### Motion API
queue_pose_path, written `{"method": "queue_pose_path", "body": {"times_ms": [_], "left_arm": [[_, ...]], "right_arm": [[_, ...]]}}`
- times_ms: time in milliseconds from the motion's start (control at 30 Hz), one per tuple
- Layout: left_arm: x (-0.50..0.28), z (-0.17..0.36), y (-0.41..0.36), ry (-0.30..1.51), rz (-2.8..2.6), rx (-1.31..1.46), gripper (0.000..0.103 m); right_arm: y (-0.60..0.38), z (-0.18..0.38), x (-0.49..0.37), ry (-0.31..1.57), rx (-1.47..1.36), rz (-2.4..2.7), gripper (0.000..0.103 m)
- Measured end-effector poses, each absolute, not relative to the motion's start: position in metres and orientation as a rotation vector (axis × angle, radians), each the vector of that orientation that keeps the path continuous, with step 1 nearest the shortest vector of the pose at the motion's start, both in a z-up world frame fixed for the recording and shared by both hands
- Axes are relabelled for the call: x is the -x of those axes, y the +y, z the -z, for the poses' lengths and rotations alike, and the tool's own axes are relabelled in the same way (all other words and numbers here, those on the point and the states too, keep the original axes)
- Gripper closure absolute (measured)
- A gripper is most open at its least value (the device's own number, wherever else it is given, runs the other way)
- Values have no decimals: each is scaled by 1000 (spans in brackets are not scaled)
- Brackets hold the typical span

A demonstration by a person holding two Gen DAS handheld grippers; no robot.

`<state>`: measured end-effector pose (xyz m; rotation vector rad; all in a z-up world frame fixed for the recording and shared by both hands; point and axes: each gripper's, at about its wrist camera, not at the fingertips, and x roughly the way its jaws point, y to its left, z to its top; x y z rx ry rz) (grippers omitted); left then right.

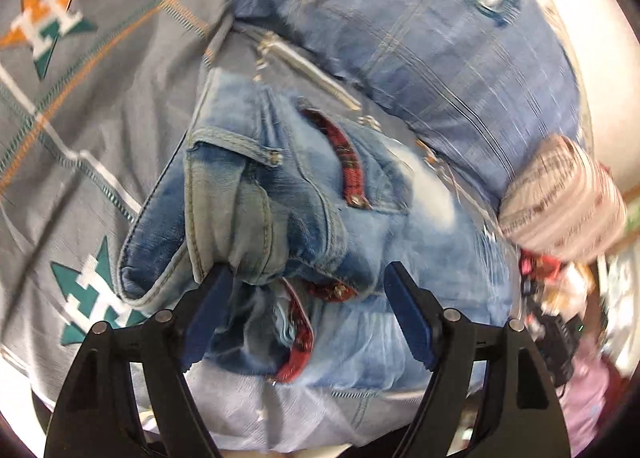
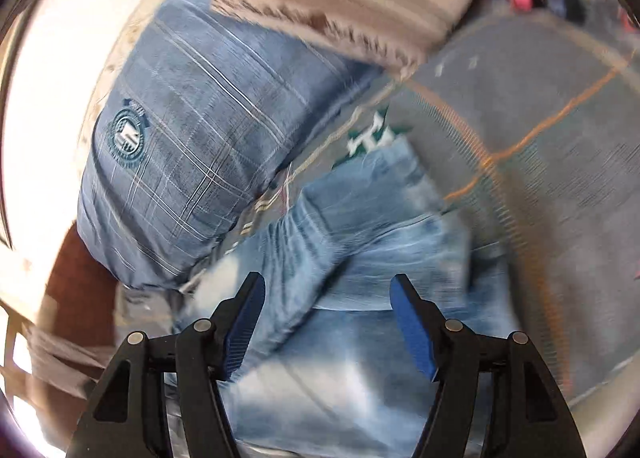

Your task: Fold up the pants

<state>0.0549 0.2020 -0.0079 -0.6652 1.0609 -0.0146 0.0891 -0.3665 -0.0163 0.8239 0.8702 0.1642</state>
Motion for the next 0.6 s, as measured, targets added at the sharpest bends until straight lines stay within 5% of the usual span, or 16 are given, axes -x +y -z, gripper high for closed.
{"method": "queue_pose_path", "body": {"times_ms": [600], "left_arm": [[-78, 39, 204, 1179, -39, 881, 18]], "right_arm": [[-354, 53, -138, 920, -1004, -137, 46]]}}
